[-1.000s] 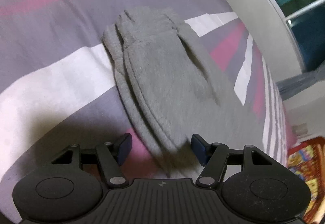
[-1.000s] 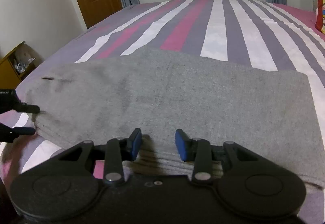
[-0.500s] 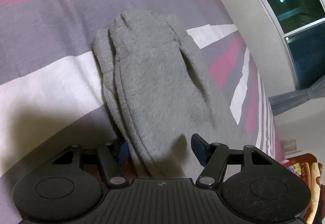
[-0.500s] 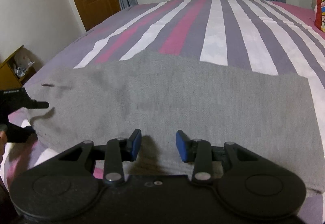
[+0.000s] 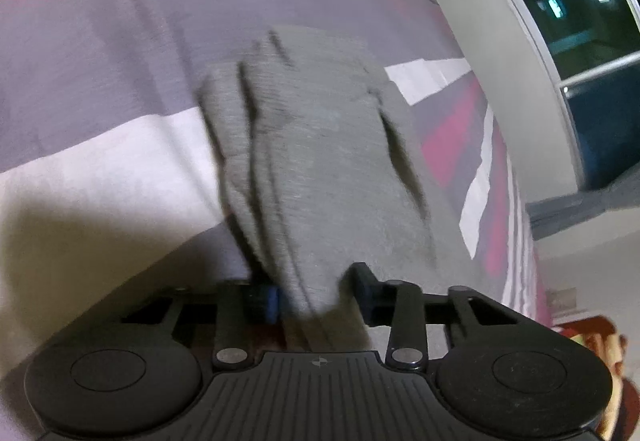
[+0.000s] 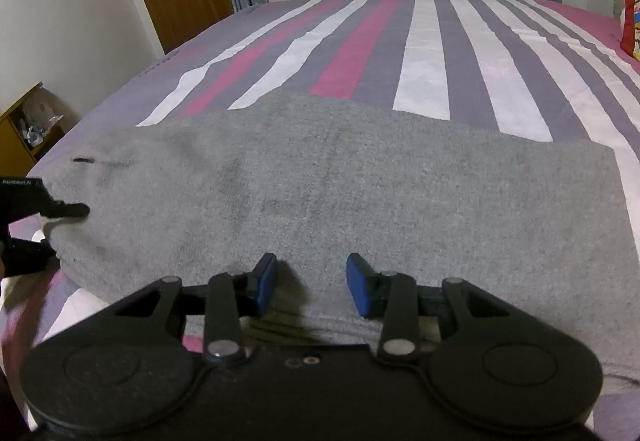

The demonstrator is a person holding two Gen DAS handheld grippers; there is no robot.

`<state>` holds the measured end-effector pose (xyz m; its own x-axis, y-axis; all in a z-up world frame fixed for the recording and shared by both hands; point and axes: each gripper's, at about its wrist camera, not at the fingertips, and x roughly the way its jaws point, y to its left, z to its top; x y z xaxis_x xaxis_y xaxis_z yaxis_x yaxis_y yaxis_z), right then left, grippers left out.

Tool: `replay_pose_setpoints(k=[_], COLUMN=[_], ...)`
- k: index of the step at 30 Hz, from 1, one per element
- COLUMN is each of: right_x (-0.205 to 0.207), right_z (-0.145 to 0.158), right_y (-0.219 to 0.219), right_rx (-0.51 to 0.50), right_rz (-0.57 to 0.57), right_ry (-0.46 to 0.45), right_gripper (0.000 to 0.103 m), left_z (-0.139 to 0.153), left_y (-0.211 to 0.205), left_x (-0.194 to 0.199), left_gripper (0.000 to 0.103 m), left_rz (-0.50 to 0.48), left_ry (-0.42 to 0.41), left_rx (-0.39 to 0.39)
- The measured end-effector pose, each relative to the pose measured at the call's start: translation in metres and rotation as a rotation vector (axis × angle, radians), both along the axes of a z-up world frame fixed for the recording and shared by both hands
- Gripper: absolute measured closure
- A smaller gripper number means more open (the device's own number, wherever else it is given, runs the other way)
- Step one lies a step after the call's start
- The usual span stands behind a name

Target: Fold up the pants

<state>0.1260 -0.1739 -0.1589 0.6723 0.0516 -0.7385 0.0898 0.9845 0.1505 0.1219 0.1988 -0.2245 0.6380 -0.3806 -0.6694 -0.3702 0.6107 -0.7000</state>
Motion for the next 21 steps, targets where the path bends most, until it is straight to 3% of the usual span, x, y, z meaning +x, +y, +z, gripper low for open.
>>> replay_pose_setpoints(k=[4, 9, 12, 17, 19, 21], right_x=[-0.001, -0.003, -0.002, 0.002, 0.000, -0.002], right_z=[0.000, -0.001, 0.000, 0.005, 0.006, 0.001], right_y=[0.001, 0.000, 0.001, 0.003, 0.001, 0.003], right_rx=[-0.005, -0.001, -0.006, -0.014, 0.009, -0.001], right_rz=[-0.002, -0.002, 0.002, 0.002, -0.021, -0.021], right_ry=[-0.002, -0.005, -0.002, 0.014, -0.003, -0.007], right_gripper=[0.063, 0.063, 0.063, 0.063, 0.063, 0.063], left_z=[0.001, -0.008, -0.022, 0.011, 0.033, 0.057], left_y=[0.000, 0.009, 0.008, -0.007, -0.016, -0.032], left_x=[0.000, -0.003, -0.002, 0.006, 0.008, 0.014], left_gripper=[0.073, 0.078, 0.078, 0.078, 0.086, 0.086], left_rz=[0.019, 0.085, 0.110, 0.065, 0.011, -0.067], left_ry=[0.003, -0.013, 0.015, -0.033, -0.099, -0.165], left_rx=[-0.018, -0.148, -0.155, -0.054, -0.001, 0.087])
